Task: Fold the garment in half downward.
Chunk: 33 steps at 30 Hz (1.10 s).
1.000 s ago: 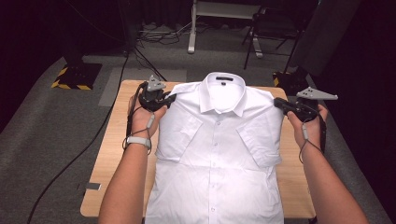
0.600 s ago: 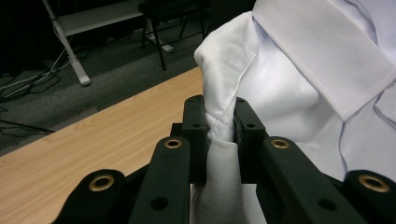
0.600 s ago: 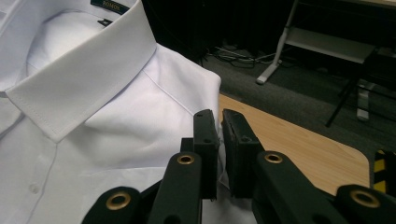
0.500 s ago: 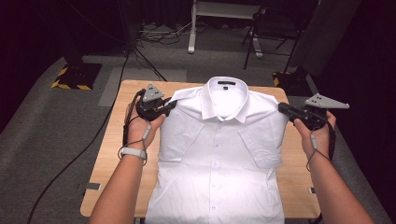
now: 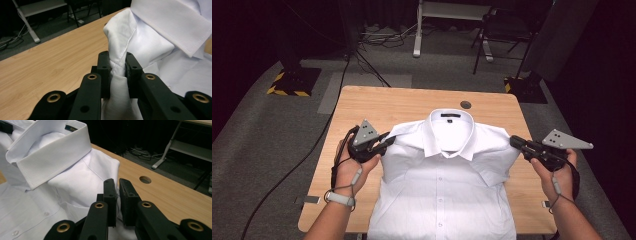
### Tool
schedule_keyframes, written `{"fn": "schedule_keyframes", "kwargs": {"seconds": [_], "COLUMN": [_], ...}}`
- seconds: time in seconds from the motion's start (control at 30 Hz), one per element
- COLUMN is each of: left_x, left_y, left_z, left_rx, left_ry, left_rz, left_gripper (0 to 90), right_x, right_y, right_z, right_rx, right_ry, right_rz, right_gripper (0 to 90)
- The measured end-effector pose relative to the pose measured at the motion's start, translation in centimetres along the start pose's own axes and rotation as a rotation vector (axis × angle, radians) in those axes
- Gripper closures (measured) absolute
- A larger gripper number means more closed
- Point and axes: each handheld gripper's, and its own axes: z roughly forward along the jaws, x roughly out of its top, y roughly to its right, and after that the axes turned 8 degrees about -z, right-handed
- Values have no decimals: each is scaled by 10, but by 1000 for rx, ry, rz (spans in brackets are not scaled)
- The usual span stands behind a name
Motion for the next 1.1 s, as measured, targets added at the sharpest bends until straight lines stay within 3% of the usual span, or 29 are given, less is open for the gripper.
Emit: {"fn": "schedule_keyframes", "kwargs": {"seconds": [0.4,0.47,0.73,0.87,1.1], "left_x": [-31,-43,-79,-96,-118], "left_y": [23,29,48,54,61], "left_z": [-20,-24,-34,-34,-31], "left_rx": [-40,-44,-62,-82,-76], "left_ry": [-70,-78,-150,-202,-256], "left_rz": [18,7,25,13,12], "left_gripper": [777,777,776,775,775], "right_x": [-28,-34,-61,-73,-100], "right_y": [-25,-30,-54,-63,-77], "right_z": [-24,-28,-42,-47,-44], "right_rx": [65,76,133,148,190], "right_ry": [-18,-15,-46,-56,-113], "right_rz": [5,18,35,47,87], "right_gripper": [844,844,843,843,843]}}
